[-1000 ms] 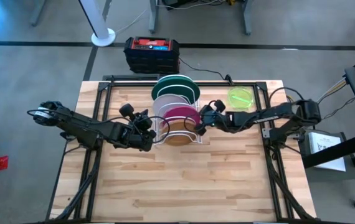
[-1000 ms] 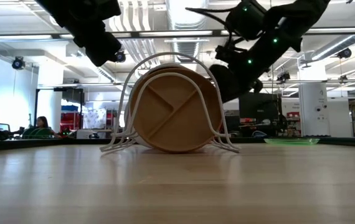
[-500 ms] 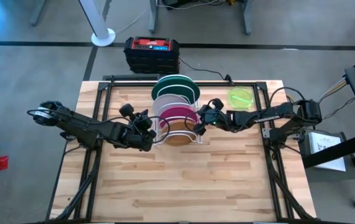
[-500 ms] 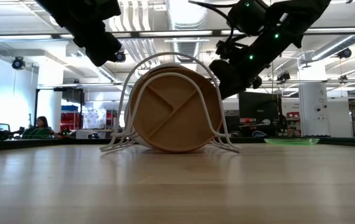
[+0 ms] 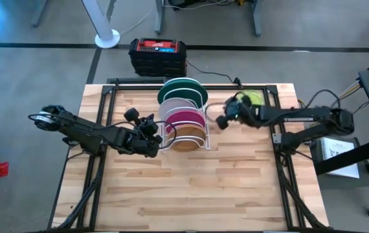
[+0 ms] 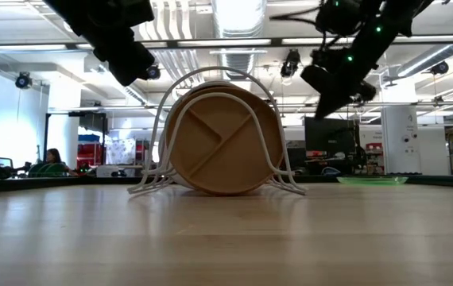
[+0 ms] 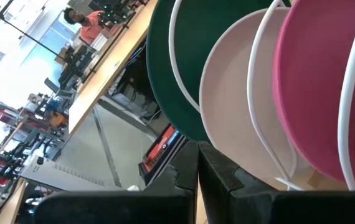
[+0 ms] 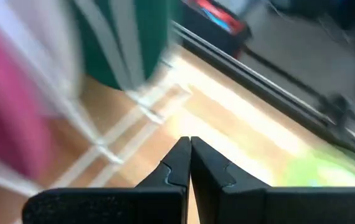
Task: Sort dishes
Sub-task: Put the light green plate in the dish rack
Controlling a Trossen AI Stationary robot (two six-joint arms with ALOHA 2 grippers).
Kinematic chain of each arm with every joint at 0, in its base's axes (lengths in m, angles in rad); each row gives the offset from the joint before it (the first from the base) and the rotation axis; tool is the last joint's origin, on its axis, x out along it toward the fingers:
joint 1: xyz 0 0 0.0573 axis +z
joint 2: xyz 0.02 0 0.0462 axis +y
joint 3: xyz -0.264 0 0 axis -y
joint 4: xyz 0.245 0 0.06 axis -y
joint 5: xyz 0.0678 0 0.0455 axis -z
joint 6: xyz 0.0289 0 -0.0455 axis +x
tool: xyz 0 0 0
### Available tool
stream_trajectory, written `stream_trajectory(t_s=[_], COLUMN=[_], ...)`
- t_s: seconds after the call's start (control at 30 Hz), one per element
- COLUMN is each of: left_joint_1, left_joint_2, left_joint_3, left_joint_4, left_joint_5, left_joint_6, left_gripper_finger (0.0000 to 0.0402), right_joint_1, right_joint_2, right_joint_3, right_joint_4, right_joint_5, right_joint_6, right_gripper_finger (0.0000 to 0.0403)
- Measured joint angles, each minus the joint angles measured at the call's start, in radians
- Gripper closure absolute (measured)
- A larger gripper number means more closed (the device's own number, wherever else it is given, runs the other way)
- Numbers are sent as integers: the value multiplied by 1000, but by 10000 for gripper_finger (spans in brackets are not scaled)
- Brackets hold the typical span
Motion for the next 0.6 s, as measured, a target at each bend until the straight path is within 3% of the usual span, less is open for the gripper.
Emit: stream_trajectory(t_s=[0.3,0.6], left_joint_1=[0,1], left_joint_2=[0,0], left_joint_3=[0,0], left_joint_4=[2,3], left_joint_5=[0,0], left_joint_6=[0,0], left_gripper_finger=[401,401], right_joint_1=[-277,-378], right_joint_2=[-3,138], right_joint_3=[-1,-3], right_joint_4=[-151,-148], right_joint_5=[-145,-251], right_joint_6=[37,-8], right_gripper_finger=[389,325])
